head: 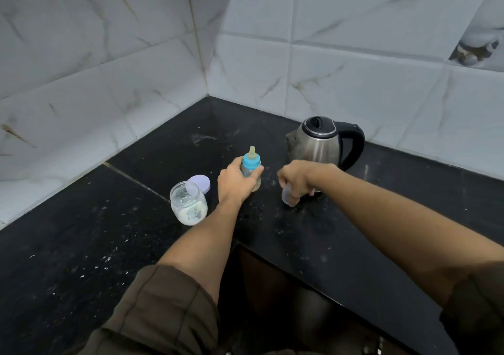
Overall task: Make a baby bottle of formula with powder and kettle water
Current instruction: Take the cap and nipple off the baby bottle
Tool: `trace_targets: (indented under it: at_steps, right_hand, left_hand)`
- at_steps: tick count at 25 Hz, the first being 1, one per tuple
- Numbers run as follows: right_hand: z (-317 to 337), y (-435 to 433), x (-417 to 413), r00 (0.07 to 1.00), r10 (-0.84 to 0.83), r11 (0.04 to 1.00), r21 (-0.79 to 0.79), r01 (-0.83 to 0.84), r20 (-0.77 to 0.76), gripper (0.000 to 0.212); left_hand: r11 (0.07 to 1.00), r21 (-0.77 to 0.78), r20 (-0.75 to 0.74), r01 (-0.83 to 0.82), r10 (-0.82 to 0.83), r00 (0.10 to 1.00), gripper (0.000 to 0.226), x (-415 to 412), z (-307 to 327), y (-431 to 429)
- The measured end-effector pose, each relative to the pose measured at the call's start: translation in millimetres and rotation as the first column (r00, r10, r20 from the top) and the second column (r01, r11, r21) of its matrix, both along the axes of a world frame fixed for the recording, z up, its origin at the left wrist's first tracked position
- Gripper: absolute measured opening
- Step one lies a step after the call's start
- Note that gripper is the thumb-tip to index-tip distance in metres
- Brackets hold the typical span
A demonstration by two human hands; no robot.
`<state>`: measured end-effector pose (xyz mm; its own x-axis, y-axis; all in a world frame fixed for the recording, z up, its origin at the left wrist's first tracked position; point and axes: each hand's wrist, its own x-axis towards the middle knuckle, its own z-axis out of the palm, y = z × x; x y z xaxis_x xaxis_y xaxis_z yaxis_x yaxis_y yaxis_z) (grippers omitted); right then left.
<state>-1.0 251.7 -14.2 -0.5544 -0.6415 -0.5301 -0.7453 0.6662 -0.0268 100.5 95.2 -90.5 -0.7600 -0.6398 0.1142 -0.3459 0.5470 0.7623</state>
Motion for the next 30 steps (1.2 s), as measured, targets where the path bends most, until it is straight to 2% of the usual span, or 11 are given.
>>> trace_targets:
  at_steps: [5,13,17,18,20,22,24,26,28,30]
  right_hand:
    - [-23,9,9,1.0,0.0,0.998,0.07,-0.002,0.029,0.049]
    - [-56,18,5,0.992,-0.053,0.996,0.078,0.044,0.114,0.048]
    - [-48,16,2,0.995,-0.033,0.994,0.108,0.023,0.093,0.061]
    - [-42,14,-1,0.997,-0.026,0.997,0.08,0.02,0.073,0.063]
    - [-27,5,-12,1.0,-0.027,0.994,-0.11,0.026,-0.004,0.058]
    - [-5,-10,-22,0.992,-0.105,0.914,-0.4,0.071,-0.064,0.052]
    - [20,-27,-25,0.983,-0.182,0.815,-0.563,0.137,-0.023,0.054]
    - [39,-42,-21,0.984,-0.179,0.831,-0.535,0.151,0.0,0.054]
    - [48,-53,-12,0.986,-0.15,0.892,-0.44,0.102,-0.075,0.056]
    - [51,-61,-9,0.983,-0.132,0.904,-0.422,0.068,-0.125,0.053]
  left_hand:
    - [1.0,-0.025,-0.039,0.012,-0.013,0.999,0.059,-6,10,9]
    - [0.999,-0.018,-0.023,0.032,-0.032,0.999,0.062,-4,6,13]
    - [0.999,-0.016,-0.026,0.038,-0.039,0.999,0.064,-6,6,12]
    - [0.999,-0.017,-0.017,0.042,-0.042,0.999,0.065,-6,7,11]
    - [0.999,-0.031,-0.01,0.044,-0.044,0.999,0.066,-7,8,9]
    - [0.998,-0.047,-0.021,0.04,-0.041,0.999,0.065,-7,11,7]
    - [0.998,-0.055,-0.03,0.036,-0.037,0.999,0.064,-7,16,5]
    - [0.998,-0.058,-0.027,0.037,-0.039,0.999,0.063,-8,24,4]
    - [0.997,-0.064,-0.022,0.039,-0.041,0.999,0.063,-9,31,2]
    - [0.998,-0.04,-0.03,0.042,-0.043,0.999,0.067,-7,37,-3]
